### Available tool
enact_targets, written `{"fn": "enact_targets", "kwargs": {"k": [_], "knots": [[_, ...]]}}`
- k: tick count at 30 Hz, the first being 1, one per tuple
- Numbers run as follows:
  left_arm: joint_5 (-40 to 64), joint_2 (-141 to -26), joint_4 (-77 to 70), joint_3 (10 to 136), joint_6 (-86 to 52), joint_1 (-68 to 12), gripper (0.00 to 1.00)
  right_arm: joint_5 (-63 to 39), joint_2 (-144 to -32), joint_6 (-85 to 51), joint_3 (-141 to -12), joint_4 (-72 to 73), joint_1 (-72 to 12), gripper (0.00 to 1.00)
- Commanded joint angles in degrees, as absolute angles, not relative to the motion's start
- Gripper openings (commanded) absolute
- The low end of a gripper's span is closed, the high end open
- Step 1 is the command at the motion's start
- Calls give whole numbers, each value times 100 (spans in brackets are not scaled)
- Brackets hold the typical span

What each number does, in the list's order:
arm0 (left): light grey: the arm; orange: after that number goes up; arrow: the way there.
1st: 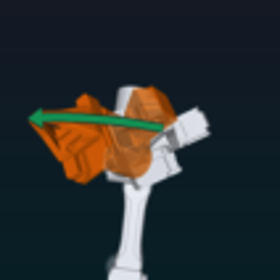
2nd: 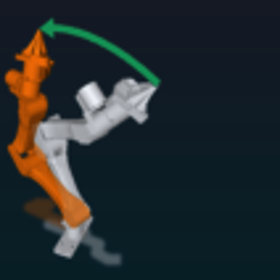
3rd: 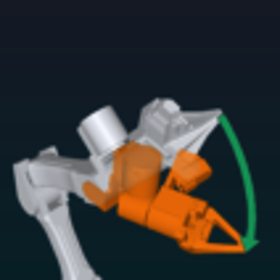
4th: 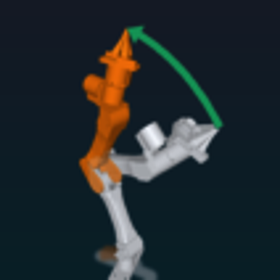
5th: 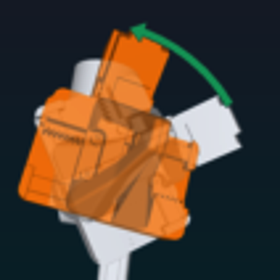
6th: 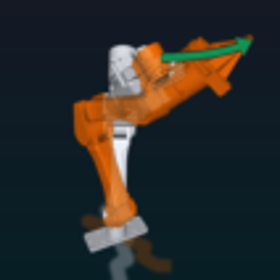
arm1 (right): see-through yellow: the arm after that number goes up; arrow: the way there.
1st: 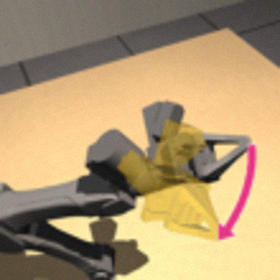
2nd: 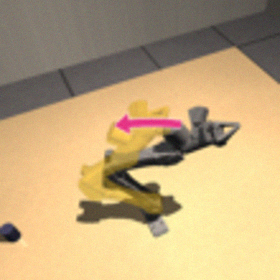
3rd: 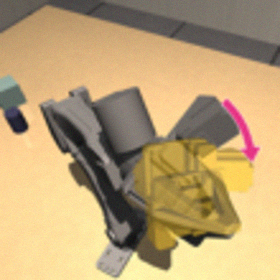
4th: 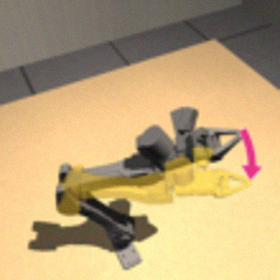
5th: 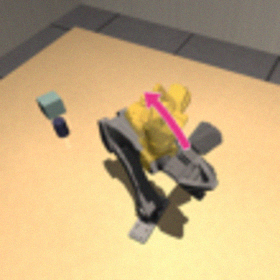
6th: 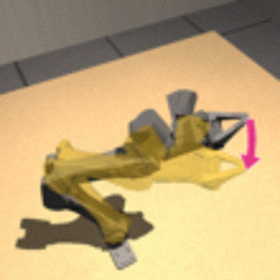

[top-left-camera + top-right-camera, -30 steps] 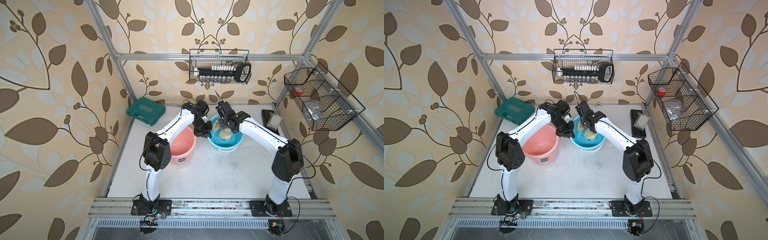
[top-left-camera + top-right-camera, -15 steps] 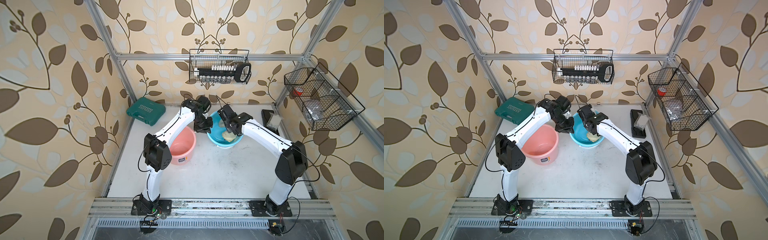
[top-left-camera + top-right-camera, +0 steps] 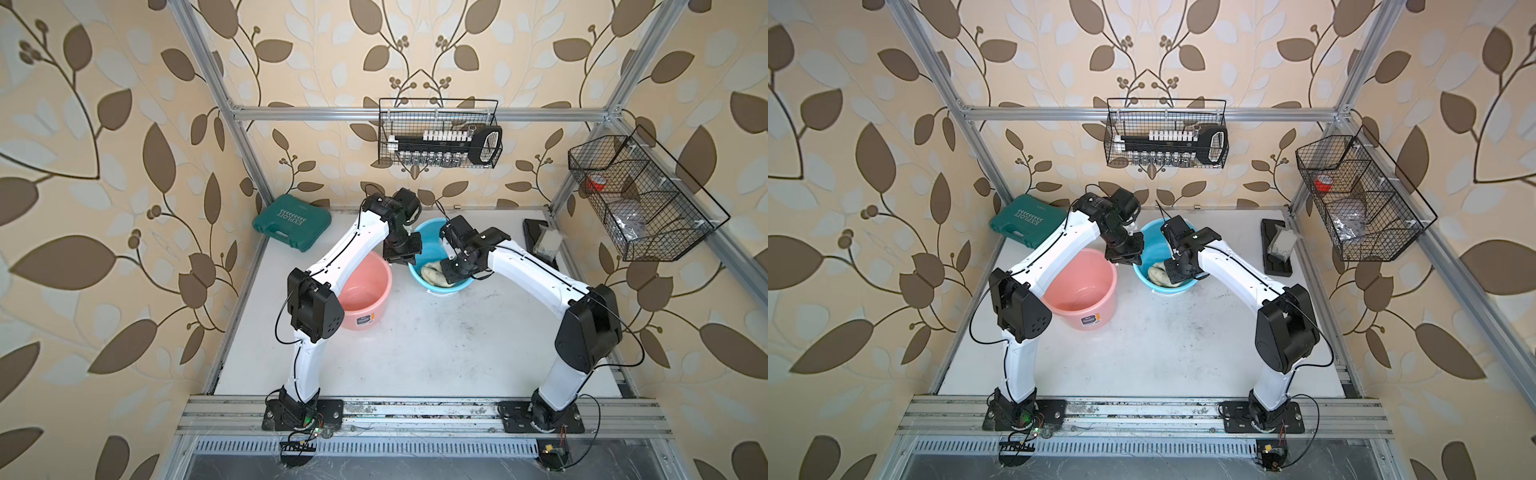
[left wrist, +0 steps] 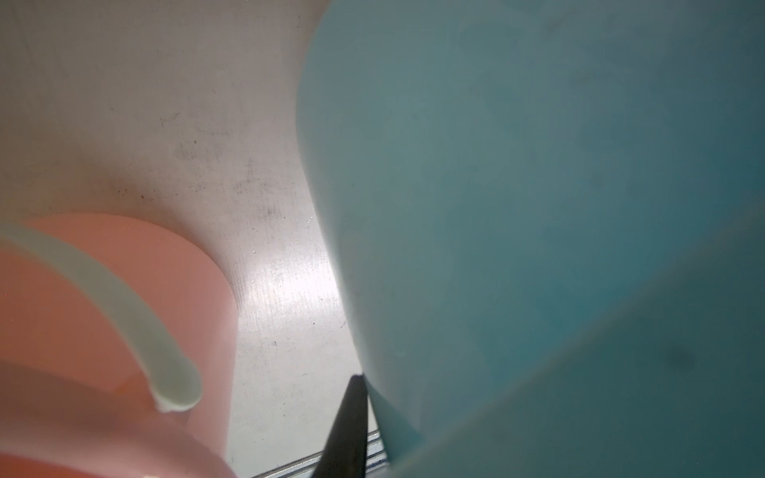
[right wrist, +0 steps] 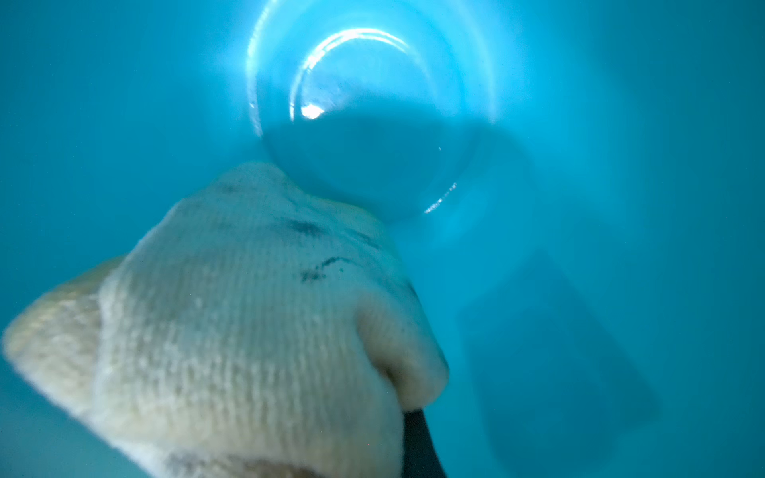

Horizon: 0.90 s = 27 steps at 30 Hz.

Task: Wipe the inside of the bucket with a cloth
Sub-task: Wipe the dirt from the inside of the bucket.

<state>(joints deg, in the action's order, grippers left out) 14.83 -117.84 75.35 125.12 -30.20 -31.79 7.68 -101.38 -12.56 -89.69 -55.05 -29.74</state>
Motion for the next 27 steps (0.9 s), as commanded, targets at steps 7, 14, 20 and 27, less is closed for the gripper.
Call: {"fn": "enact_targets", "kwargs": {"k": [7, 14, 20, 27], "knots": [[1375, -11588, 7637, 12647, -2894, -3131, 0, 2800, -9965, -1169, -9698, -5568, -2408, 0], [1388, -11722, 7734, 12961, -2902, -3065, 0, 2757, -9620, -1265, -9434, -5782, -2373, 0], [1453, -12033, 7936, 13460, -2870, -3041, 0, 2276, -8852, -1330, -8562, -5457, -2373, 0], [1565, -12098, 7860, 13516, -2903, -3040, 0, 2150, -8515, -1305, -8341, -5716, -2385, 0]]}}
